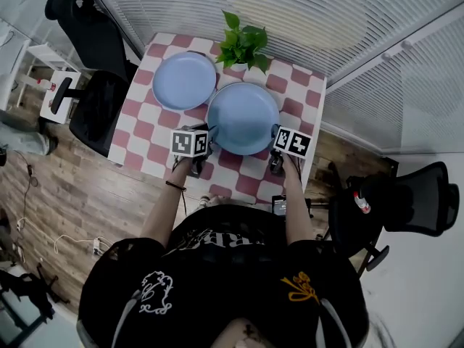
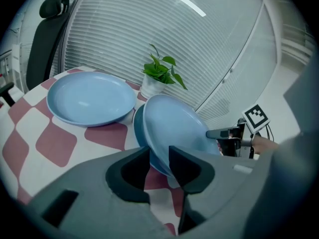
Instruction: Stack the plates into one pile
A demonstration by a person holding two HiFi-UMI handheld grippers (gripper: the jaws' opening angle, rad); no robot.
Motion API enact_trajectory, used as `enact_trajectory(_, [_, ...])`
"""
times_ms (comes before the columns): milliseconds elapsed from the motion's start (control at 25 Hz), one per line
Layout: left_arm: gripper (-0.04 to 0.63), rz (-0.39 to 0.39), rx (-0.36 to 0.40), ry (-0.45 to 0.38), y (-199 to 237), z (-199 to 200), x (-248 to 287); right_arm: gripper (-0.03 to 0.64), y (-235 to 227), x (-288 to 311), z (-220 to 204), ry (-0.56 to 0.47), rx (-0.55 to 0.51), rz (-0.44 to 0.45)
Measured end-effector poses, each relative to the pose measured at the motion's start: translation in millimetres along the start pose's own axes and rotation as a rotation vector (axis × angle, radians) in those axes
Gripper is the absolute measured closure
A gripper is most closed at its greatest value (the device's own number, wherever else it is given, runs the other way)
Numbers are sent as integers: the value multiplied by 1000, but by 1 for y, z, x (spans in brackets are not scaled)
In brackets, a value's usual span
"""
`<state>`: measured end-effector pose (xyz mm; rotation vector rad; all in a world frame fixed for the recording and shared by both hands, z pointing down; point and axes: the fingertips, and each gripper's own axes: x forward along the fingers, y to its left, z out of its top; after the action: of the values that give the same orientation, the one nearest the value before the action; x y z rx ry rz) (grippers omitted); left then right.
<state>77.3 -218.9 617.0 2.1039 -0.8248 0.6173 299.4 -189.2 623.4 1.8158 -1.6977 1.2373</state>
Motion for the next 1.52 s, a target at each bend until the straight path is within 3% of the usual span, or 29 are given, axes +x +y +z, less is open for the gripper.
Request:
enact_trajectory(320, [468, 49, 50, 37, 5, 3, 9, 583, -3, 11, 4, 1, -4, -12])
enact_trajectory(560, [414, 66, 104, 47, 5, 2, 8, 583, -3, 16, 5, -11, -20, -26])
enact_trajectory(760, [413, 64, 97, 24, 6, 5, 4, 583, -2, 16, 6, -30, -139, -81])
enact_trajectory(880, [413, 68, 90, 2, 9, 8, -3, 512, -2, 14, 7, -23, -213, -119])
enact_trajectory(960, [413, 73, 78, -15, 13, 10, -8, 494, -2, 11, 10, -35, -199, -118])
enact_trajectory(1280, [414, 84, 29, -97, 26, 15, -34, 495, 9, -15, 39, -156, -23, -14])
enact_trajectory(1520, [414, 116, 4, -170, 41, 22, -62, 495, 51, -24, 63, -197, -71, 108])
